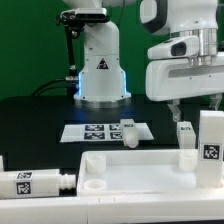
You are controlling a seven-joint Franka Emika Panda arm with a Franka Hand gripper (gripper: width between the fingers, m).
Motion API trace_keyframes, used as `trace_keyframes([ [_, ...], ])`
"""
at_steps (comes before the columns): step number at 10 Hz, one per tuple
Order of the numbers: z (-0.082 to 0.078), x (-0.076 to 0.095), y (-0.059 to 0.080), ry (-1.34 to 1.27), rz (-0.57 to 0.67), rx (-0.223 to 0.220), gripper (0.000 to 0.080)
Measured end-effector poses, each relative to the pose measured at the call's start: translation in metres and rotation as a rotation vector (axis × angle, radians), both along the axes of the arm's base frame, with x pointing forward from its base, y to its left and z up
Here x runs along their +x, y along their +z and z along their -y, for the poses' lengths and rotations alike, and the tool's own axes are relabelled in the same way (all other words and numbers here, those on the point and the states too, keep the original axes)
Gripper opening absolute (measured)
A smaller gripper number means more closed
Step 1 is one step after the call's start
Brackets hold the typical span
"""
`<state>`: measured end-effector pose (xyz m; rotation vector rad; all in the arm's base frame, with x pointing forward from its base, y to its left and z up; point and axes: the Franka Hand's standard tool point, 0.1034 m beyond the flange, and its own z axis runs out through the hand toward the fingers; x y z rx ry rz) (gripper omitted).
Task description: Assemble desk
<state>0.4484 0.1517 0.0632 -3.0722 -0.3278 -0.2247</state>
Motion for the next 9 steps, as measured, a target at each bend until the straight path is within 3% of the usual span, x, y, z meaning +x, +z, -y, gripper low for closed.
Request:
trace_keyframes([
  [4, -0.001, -0.003, -0.003, -0.243, -0.03, 0.042, 0.0649],
  [6, 0.001, 0.001, -0.013, -0.475, -0.125, 0.066, 0.0649],
  [9, 0.003, 0.003, -0.015, -0.49, -0.152, 0.067, 0.0649],
])
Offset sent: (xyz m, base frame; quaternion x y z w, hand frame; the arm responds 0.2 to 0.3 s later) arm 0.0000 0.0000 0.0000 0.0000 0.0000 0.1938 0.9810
